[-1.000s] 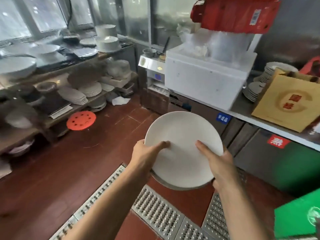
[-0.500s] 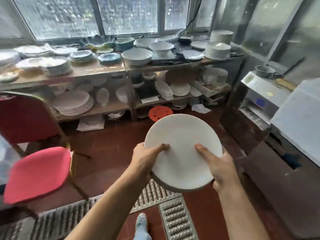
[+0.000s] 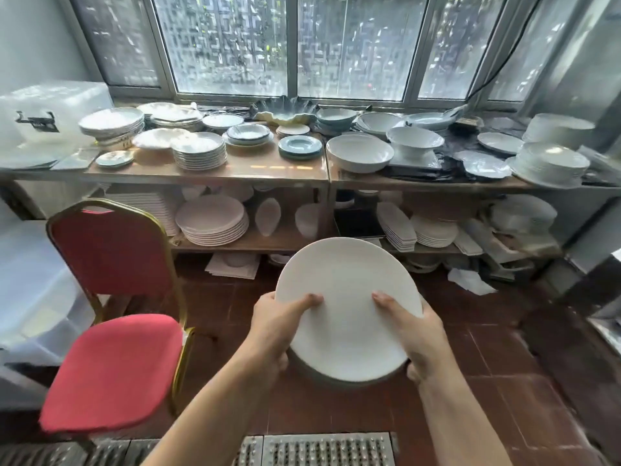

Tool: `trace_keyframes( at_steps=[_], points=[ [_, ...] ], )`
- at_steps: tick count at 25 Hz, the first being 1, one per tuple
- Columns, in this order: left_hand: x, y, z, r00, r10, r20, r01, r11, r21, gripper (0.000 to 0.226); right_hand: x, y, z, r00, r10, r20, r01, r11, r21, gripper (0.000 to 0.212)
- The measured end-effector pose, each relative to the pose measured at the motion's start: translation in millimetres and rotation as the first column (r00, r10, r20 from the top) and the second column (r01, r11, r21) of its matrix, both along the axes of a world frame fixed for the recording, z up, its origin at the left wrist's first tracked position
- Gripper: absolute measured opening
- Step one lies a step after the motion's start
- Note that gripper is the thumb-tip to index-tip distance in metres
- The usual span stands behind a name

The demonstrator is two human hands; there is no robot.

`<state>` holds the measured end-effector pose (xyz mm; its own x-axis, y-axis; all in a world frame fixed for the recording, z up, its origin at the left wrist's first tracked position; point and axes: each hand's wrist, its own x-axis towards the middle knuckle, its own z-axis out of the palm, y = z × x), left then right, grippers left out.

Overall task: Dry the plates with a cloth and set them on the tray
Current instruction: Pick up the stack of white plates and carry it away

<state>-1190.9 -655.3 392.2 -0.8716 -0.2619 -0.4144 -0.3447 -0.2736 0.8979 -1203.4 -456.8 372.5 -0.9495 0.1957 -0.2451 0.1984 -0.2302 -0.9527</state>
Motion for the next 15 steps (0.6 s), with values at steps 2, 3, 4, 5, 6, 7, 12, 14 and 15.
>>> trace_keyframes(
  at_steps=[2, 3, 4, 5, 6, 7, 12, 14, 15],
  points=[
    [-37, -18, -2, 0.999, 0.044, 0.002, -0.044, 0.999, -0.003, 0.035, -45, -18, -4, 1.0, 0.025, 0.013, -0.025, 1.0, 0.013, 0.044],
    [-56, -25, -3, 0.998, 0.066, 0.005, -0.066, 0.998, -0.004, 0.034, -67, -25, -7, 0.999, 0.041, 0.016, -0.041, 0.999, 0.014, 0.043],
    [-75, -31, -5, 0.996, 0.084, 0.009, -0.084, 0.996, 0.002, 0.032, -90, -32, -9, 0.998, 0.064, 0.018, -0.064, 0.998, 0.007, 0.041],
    [-96, -38, -8, 0.995, 0.103, 0.012, -0.103, 0.995, 0.009, 0.03, -115, -39, -12, 0.996, 0.086, 0.019, -0.086, 0.996, 0.002, 0.041],
    [-117, -44, -10, 0.992, 0.124, 0.014, -0.124, 0.992, 0.007, 0.028, -139, -46, -15, 0.994, 0.103, 0.019, -0.103, 0.995, 0.005, 0.041],
    [-142, -50, -13, 0.989, 0.145, 0.012, -0.145, 0.989, 0.006, 0.027, -168, -53, -19, 0.993, 0.119, 0.017, -0.119, 0.993, 0.003, 0.04],
    [-263, -73, -17, 0.978, 0.208, 0.005, -0.208, 0.978, 0.01, 0.028, -309, -80, -25, 0.976, 0.213, 0.039, -0.213, 0.977, -0.019, 0.039],
    [-307, -81, -18, 0.972, 0.233, -0.007, -0.233, 0.972, 0.02, 0.027, -361, -92, -23, 0.968, 0.246, 0.051, -0.245, 0.969, -0.018, 0.038],
    [-328, -87, -17, 0.968, 0.25, -0.009, -0.25, 0.968, 0.024, 0.027, -386, -98, -22, 0.964, 0.261, 0.052, -0.261, 0.965, -0.012, 0.037]
  ],
)
